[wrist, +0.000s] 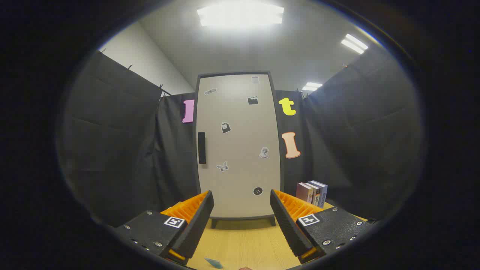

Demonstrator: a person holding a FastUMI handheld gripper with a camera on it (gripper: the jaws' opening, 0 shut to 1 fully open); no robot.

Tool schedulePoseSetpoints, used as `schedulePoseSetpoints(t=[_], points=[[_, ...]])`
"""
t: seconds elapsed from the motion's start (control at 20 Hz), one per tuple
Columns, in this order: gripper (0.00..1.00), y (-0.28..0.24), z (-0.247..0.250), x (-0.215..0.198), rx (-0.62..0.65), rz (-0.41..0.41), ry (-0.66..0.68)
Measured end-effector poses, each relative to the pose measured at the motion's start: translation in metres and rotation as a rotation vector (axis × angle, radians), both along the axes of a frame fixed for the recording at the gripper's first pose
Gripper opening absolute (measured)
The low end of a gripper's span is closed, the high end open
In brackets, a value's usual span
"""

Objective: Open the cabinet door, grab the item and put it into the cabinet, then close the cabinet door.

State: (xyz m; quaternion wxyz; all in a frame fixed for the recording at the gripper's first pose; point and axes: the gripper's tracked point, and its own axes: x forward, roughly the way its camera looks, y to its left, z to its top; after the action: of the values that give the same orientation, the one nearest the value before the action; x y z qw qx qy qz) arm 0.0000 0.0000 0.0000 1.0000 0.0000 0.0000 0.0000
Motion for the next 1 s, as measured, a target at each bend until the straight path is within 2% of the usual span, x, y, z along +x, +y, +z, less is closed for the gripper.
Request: schedulePoseSetpoints(t=[1.0], points=[[0.94, 0.015, 0.014, 0.012, -0.006, 0.019, -0.008]])
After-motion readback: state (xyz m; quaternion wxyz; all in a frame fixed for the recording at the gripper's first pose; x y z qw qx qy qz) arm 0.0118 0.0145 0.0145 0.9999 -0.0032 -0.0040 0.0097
